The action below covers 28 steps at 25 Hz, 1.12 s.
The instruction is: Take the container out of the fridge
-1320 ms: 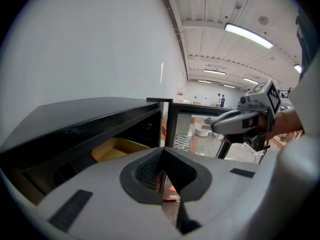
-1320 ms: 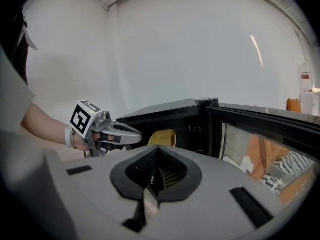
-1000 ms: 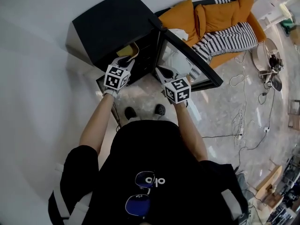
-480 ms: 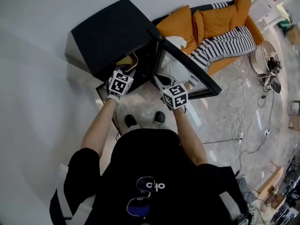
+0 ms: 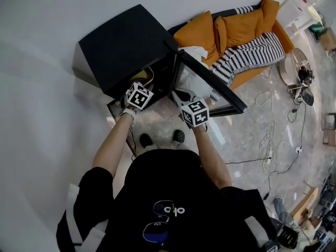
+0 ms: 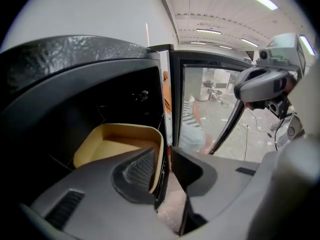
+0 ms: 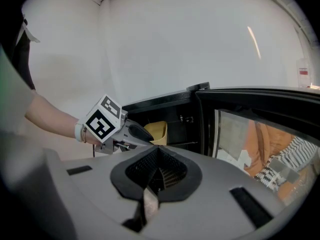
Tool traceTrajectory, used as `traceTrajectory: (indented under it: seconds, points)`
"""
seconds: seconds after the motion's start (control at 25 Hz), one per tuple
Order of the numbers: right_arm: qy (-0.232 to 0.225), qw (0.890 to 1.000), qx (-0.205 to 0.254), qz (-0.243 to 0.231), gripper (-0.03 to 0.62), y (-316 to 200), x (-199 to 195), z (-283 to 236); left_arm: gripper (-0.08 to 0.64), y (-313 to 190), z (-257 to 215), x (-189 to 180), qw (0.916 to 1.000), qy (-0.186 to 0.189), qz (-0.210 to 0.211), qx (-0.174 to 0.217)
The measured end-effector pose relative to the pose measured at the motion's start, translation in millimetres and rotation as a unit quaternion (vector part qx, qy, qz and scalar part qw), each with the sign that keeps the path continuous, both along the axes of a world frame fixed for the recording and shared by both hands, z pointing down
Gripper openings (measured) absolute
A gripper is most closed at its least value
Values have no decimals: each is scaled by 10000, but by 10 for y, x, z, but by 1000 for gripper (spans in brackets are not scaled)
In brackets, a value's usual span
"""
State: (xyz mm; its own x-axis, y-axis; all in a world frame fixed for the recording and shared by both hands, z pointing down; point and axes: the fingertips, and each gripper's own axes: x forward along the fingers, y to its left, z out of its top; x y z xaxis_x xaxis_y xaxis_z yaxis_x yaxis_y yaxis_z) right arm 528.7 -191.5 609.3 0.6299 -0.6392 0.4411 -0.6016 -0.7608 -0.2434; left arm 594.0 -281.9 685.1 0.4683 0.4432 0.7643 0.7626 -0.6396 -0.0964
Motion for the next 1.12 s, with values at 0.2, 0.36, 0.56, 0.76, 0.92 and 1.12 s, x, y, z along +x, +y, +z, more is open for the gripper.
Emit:
traceTrajectory:
  seconds: [0.2,0.36,0.56,0.76,0.92,1.12]
  points:
    - [-24,10000,4,51,8,60,42,14,100,34,41,38,9998,-113,77,165]
    - [-28,10000,12,82,8,81,81,4,79,14,61,80,9992,-186,59,344]
    - [-18,10000,23,78,8,81,119,-4,39,-18,62,97,9992,-245,-54,304]
    - [-32,10000,36,54,8,97,132,4,26,-10,26,59,9996,-146,-36,231]
    - [-50,10000,43,31,8,79,123,8,21,-5,-10,4,9998,-89,25,177]
    - [-44,10000,43,-28,8,77,82,17,20,20,-36,-92,10000,13,37,81]
